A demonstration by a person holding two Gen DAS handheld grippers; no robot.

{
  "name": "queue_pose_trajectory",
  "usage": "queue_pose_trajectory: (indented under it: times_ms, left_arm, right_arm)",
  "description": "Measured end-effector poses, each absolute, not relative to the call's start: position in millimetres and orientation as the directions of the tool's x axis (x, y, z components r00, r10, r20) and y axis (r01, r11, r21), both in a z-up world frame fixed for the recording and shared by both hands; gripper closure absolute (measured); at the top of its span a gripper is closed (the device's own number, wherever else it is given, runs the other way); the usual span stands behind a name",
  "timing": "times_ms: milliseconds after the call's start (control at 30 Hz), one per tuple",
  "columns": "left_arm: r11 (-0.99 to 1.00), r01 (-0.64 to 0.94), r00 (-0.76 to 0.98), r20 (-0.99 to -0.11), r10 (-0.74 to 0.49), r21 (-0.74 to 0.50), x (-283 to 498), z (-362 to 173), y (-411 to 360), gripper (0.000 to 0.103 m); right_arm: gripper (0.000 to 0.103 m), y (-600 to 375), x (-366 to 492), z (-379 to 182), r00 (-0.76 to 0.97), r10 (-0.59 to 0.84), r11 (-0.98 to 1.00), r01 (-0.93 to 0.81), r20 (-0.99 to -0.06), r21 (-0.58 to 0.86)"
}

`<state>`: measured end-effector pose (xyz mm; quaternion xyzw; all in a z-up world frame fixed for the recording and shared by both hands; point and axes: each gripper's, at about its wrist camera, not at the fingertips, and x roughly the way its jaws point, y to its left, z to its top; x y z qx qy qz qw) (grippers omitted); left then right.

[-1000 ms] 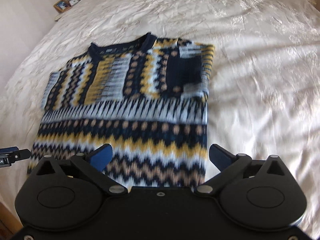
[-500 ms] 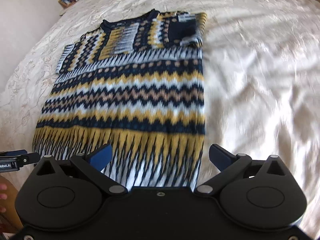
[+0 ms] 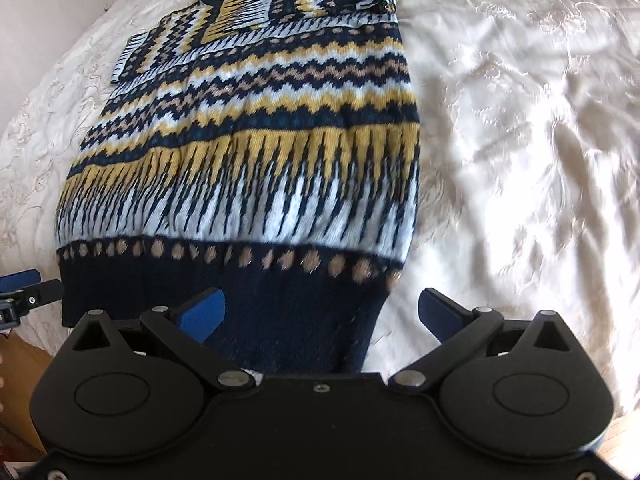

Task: Fold small clothes
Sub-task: 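Move both open grippers to the navy ribbed hem of the sweater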

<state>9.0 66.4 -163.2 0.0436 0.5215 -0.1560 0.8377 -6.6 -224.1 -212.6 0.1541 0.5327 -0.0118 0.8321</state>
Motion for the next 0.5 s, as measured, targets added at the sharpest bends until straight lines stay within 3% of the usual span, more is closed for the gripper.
queue_pose_trajectory:
  times_ms: [500]
  left_arm:
    - [0.936, 0.329, 0.358, -0.900, -0.248, -0.126, 17, -192, 55, 0.026]
  right_arm:
    - [0.000, -221, -23, -217, 0.534, 0.145, 0.952, 0.155, -0.833, 0.265]
